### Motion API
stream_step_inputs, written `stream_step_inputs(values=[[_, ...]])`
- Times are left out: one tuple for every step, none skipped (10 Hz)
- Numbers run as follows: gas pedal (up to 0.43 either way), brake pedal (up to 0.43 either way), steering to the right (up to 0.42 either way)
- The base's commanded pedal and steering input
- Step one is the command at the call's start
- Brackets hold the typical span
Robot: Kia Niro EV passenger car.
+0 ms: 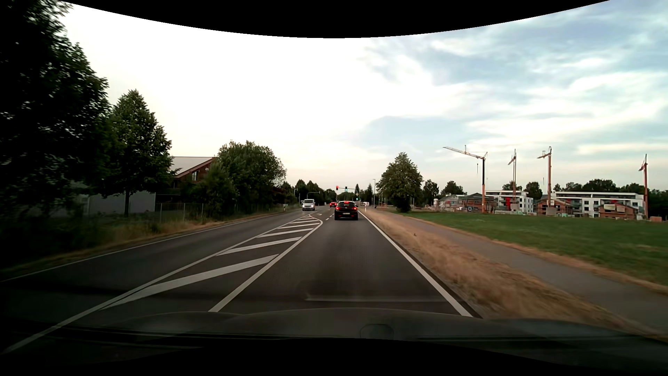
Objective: Follow the waypoints while adhering to traffic rules and regulations
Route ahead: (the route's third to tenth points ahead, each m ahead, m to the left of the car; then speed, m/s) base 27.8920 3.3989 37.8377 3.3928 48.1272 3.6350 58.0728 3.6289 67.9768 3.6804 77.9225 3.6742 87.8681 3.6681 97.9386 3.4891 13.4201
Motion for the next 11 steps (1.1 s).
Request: stream_step_inputs(values=[[0.059,0.006,-0.002],[0.059,0.006,-0.001],[0.059,0.006,-0.001],[0.059,0.006,-0.001],[0.059,0.006,-0.001],[0.059,0.006,-0.001],[0.059,0.006,-0.002],[0.059,0.006,-0.002],[0.059,0.006,-0.001],[0.059,0.006,-0.002],[0.059,0.006,-0.002]])
